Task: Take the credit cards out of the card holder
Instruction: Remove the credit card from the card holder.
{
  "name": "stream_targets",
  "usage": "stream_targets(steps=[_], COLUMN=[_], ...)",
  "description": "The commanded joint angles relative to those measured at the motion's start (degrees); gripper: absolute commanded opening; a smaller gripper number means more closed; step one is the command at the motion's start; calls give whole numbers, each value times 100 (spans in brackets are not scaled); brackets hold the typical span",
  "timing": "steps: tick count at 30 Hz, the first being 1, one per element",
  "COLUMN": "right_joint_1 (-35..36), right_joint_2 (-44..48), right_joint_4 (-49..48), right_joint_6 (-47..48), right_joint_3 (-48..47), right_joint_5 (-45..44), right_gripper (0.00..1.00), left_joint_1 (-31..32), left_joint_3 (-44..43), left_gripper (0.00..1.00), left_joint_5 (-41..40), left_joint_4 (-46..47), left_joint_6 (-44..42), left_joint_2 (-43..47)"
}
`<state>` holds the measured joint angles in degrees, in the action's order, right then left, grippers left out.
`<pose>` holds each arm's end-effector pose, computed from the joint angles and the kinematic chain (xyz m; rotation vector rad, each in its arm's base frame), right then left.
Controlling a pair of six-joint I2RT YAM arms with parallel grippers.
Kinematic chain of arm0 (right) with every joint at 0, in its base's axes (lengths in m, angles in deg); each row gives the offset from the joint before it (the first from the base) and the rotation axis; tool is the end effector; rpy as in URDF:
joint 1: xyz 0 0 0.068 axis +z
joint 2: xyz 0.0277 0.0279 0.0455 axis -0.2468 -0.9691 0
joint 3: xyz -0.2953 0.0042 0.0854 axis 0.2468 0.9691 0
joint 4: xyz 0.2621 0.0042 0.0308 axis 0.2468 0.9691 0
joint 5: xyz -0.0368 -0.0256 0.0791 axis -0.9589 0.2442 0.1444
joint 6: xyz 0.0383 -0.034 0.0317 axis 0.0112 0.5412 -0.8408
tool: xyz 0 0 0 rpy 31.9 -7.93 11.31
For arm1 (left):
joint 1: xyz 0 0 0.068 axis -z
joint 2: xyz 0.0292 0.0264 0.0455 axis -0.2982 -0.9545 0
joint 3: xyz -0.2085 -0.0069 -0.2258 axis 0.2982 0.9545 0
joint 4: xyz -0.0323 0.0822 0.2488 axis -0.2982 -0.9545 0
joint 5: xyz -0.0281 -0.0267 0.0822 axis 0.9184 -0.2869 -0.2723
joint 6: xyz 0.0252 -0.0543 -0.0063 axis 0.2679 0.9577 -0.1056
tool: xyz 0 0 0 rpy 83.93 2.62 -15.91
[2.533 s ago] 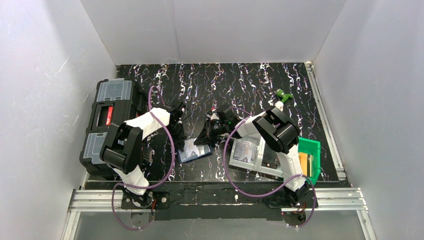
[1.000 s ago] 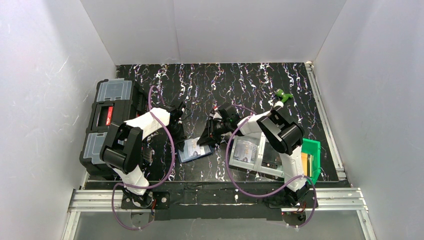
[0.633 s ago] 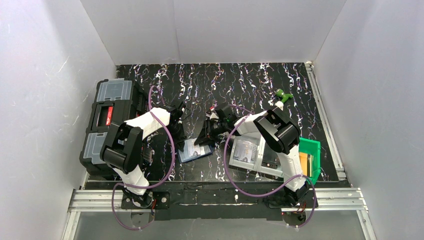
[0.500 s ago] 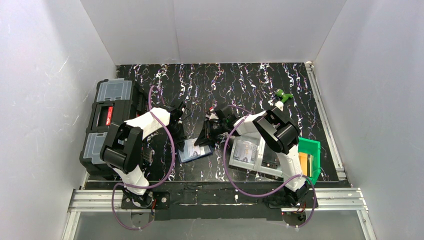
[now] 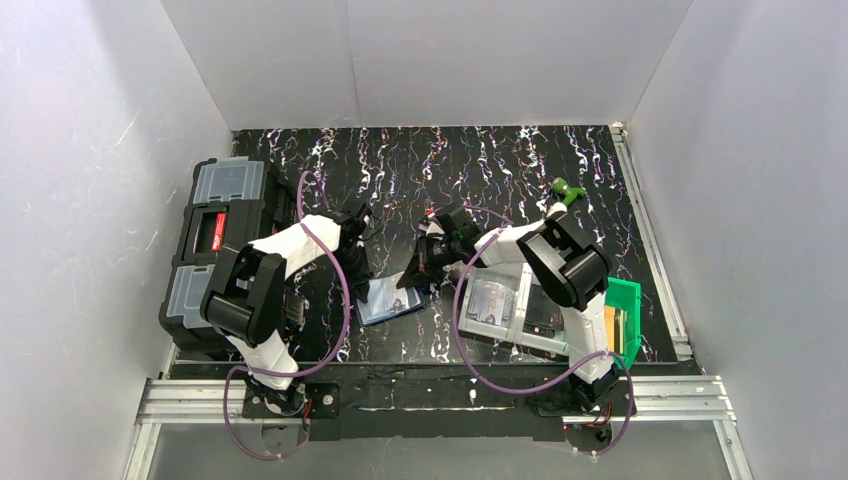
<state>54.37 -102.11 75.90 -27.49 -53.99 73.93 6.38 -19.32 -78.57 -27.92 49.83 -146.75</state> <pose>0.3134 0.3028 0.1365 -0.0395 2.7194 1.5714 0.2826 -0.1285 0.1861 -0.3299 3.0260 -0.2361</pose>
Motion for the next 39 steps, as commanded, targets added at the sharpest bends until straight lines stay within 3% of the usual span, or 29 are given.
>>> stream_targets(steps=[1, 18, 21, 24, 27, 31, 33, 39], right_joint_1=[-159, -158, -162, -207, -315, -555, -674, -1147], right_joint_2=[454, 1494, 1824, 2228, 2823, 3734, 4249, 5679], right_joint_4=[641, 2093, 2506, 2997, 3340, 3709, 4027, 4735], right_joint_6=[454, 961, 1072, 1183, 1226, 1194, 1187, 1086], right_joint_3=[55, -393, -509, -528, -282, 215, 441, 1210], right_joint_5=[-525, -947, -1098, -1365, -1622, -2030, -2361, -3087], right_gripper=[1, 1, 1, 1, 1, 1, 1, 1], left_joint_1=[43, 45, 46, 45, 47, 44, 45, 45], left_joint_3=[507, -28, -226, -450, -615, -834, -907, -895], left_gripper=[0, 0, 15, 38, 68, 93, 98, 98], left_joint_5=[-794, -612, -599, -532, -513, -161, -5, 448], left_joint_4=[266, -36, -126, -205, -219, -201, -189, -72], left_joint_6=[-98, -69, -75, -147, -262, -461, -515, -594], left_joint_2=[-658, 263, 628, 918, 1200, 1475, 1573, 1811])
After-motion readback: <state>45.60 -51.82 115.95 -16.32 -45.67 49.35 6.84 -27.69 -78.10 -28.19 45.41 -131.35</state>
